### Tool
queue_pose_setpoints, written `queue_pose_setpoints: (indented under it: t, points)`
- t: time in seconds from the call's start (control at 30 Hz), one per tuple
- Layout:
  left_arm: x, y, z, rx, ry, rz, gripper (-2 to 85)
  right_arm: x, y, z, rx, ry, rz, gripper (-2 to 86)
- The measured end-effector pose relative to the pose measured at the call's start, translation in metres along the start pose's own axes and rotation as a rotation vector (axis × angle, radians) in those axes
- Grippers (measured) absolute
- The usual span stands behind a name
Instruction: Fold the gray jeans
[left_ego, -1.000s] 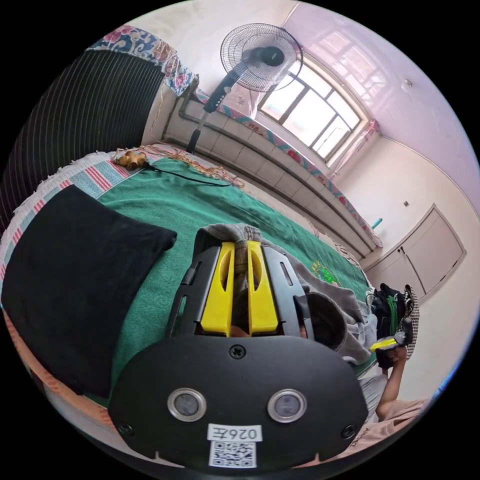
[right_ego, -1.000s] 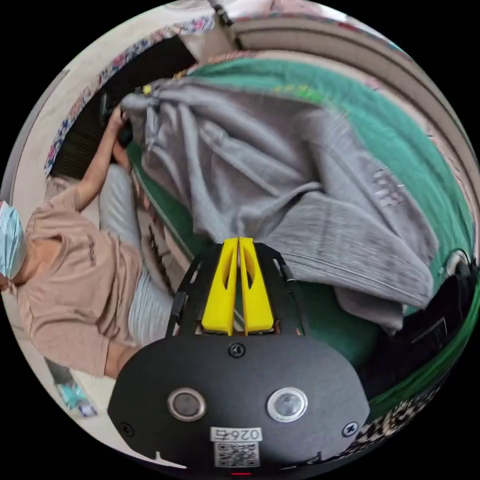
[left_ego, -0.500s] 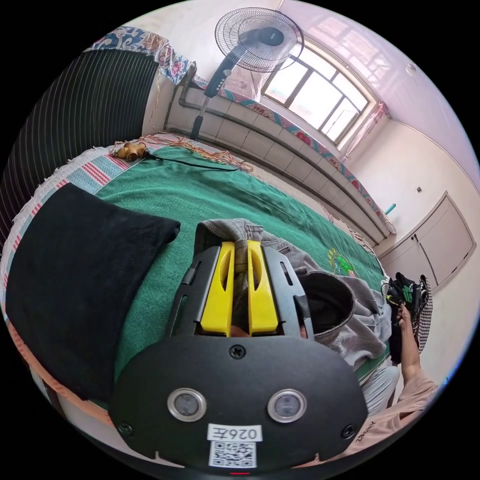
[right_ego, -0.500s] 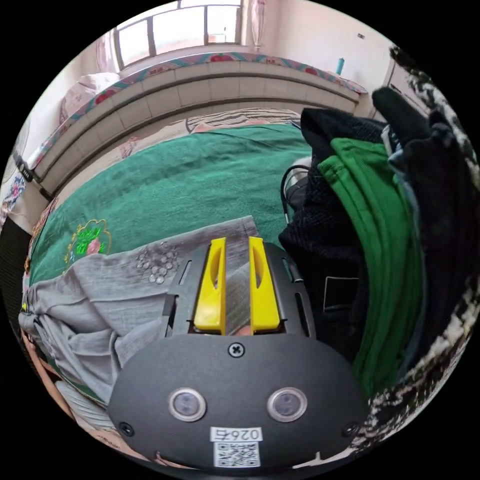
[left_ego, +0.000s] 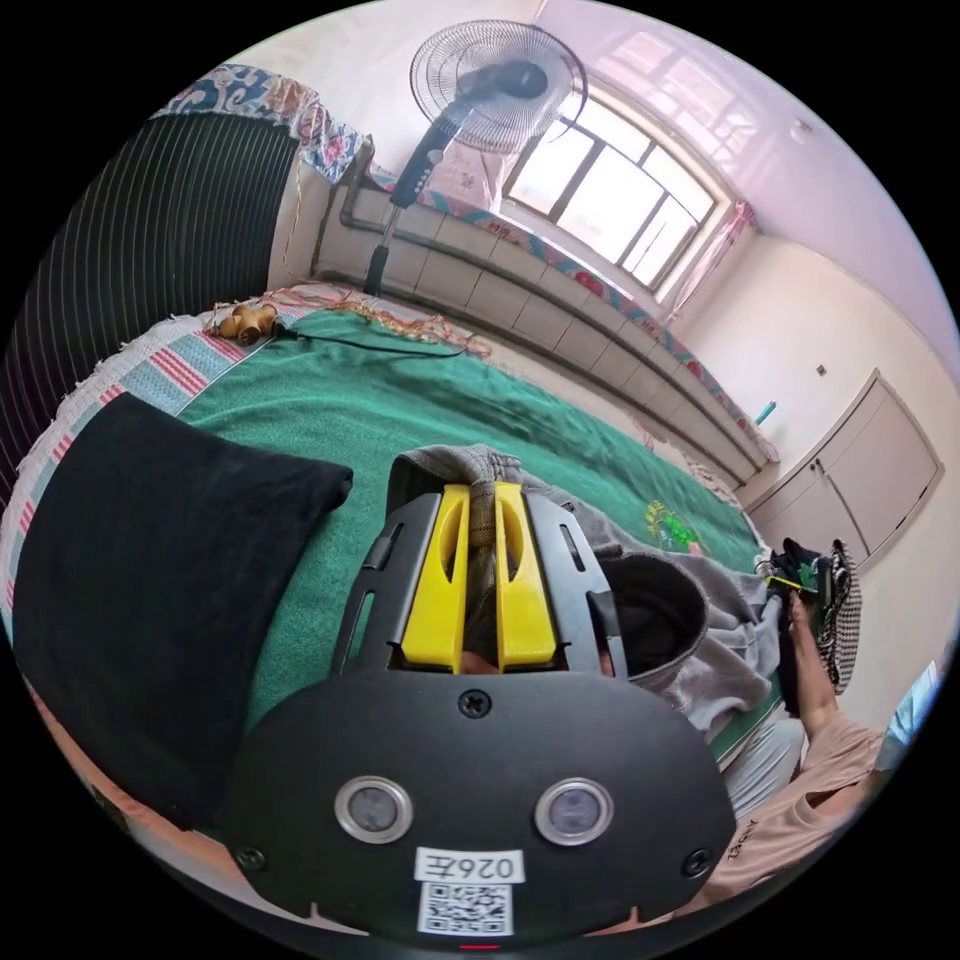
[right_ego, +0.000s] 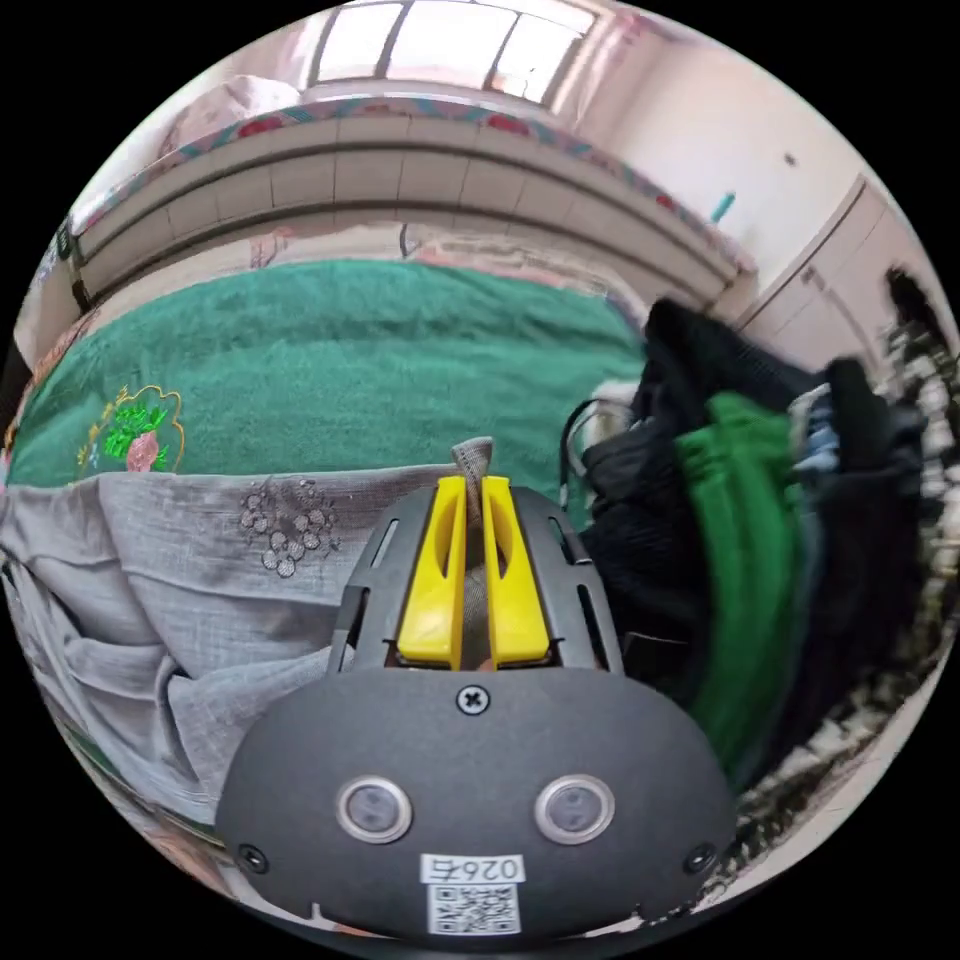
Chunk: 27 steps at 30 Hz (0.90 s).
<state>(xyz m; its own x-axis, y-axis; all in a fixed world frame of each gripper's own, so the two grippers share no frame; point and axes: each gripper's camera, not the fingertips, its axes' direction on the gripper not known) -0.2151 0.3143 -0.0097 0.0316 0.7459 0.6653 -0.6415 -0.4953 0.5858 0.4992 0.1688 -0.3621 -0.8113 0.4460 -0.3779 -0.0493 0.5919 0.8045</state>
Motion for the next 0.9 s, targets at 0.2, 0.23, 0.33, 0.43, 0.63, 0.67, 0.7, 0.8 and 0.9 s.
queue_pose_setpoints:
  t: [0.2, 0.23, 0.33, 0.43, 0.63, 0.67, 0.7, 0.8, 0.9]
  points:
    - [0.024, -0.002, -0.030, 0.070, -0.016, 0.035, 4.4, 0.001, 0.027, -0.111, 0.329, 0.159, 0.022, -1.0]
    - [0.032, -0.004, -0.027, 0.059, -0.048, 0.051, 4.4, 0.003, 0.027, -0.115, 0.334, 0.154, 0.024, -1.0]
    - [0.051, -0.008, -0.015, 0.056, -0.116, 0.084, 4.6, 0.014, 0.016, -0.106, 0.339, 0.108, 0.059, -0.3]
    - [0.060, -0.009, 0.002, 0.077, -0.140, 0.120, 5.3, 0.022, -0.018, -0.049, 0.239, 0.108, 0.105, 2.7]
    - [0.033, -0.006, -0.017, 0.125, -0.142, -0.080, 1.8, 0.022, -0.016, 0.020, 0.076, 0.165, 0.124, 2.6]
    - [0.034, -0.004, -0.028, 0.168, -0.109, -0.097, 0.5, 0.017, -0.003, 0.018, 0.090, 0.142, 0.085, 2.0]
    - [0.036, -0.004, -0.032, 0.179, -0.087, -0.095, 0.1, 0.011, 0.012, 0.016, 0.097, 0.107, 0.036, 1.3]
    - [0.068, -0.010, -0.026, 0.122, 0.016, -0.004, -0.8, -0.008, 0.049, 0.011, 0.085, -0.034, -0.109, -0.4]
    - [0.121, -0.014, -0.004, 0.001, 0.075, 0.159, -0.9, -0.023, 0.084, -0.002, 0.072, -0.247, -0.221, -1.2]
